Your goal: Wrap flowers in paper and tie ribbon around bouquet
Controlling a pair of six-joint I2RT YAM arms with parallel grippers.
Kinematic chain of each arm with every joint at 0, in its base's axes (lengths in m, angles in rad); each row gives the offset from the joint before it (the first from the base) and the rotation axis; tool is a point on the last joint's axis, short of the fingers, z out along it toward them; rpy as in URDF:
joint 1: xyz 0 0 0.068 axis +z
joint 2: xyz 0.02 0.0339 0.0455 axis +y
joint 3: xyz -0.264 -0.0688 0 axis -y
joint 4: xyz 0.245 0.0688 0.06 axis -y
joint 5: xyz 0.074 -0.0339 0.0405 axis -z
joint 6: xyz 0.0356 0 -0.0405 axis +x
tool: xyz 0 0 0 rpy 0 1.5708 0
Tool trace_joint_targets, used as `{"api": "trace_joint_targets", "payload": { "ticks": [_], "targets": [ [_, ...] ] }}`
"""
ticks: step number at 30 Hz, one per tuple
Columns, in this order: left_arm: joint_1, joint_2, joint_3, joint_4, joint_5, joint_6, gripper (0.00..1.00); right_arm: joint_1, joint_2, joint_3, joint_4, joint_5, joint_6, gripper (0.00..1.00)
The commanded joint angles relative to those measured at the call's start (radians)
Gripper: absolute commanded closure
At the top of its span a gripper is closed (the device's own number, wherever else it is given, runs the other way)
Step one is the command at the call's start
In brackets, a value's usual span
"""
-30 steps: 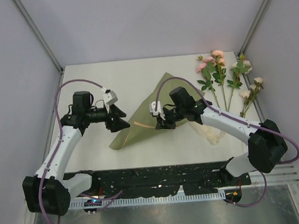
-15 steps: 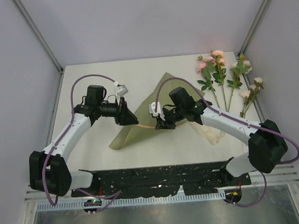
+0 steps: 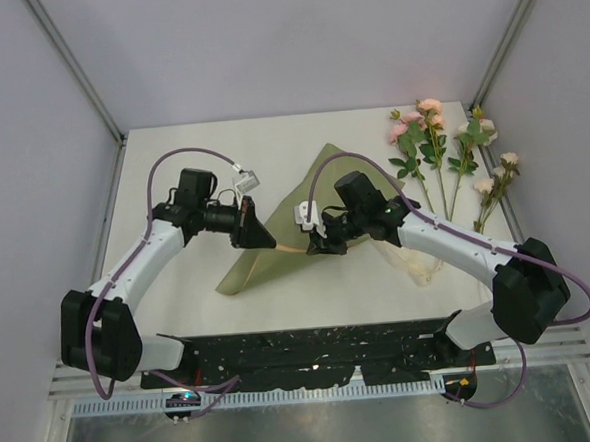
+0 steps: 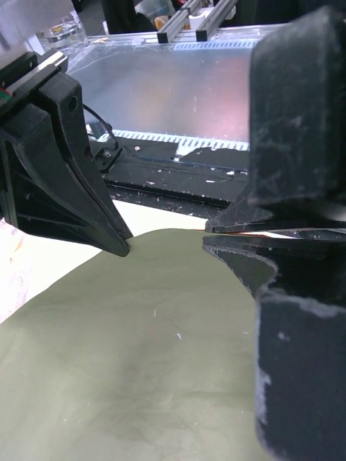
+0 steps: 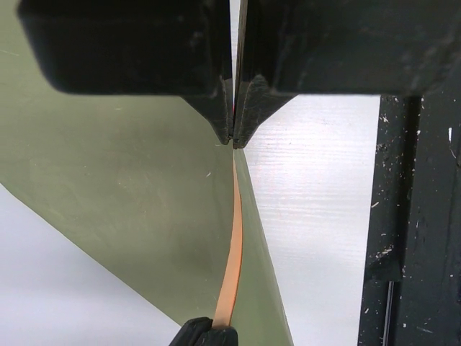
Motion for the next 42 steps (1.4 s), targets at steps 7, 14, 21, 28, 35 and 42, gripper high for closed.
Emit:
{"api": "trace_joint_targets", "payload": {
  "ticks": [7,14,21,28,35,42],
  "targets": [
    [-0.006,0.019,0.048,-0.039,0.040,-0.039,1.00,0.007,-0.043,0.008,-0.018,-0.013,-0.049,0.94],
    [-0.003,-0.070,-0.071,0.222,-0.010,-0.302,1.00,-0.004,-0.095,0.017,-0.047,0.042,0.038,0.28],
    [0.003,-0.051,-0.069,0.074,-0.125,-0.165,1.00,0.010,-0.121,-0.082,-0.004,0.005,0.076,0.35],
    [0.197,-0.189,-0.165,0.103,-0.139,-0.003,0.42,0.155,-0.023,-0.150,0.031,0.171,-0.045,0.09],
    [0.294,-0.191,-0.134,0.122,-0.187,-0.061,0.41,0.227,0.260,0.045,-0.058,0.255,-0.096,0.09],
    [0.464,-0.193,-0.130,0.297,-0.198,-0.267,0.40,0.275,0.437,0.171,-0.162,0.341,-0.098,0.12]
  ]
}}
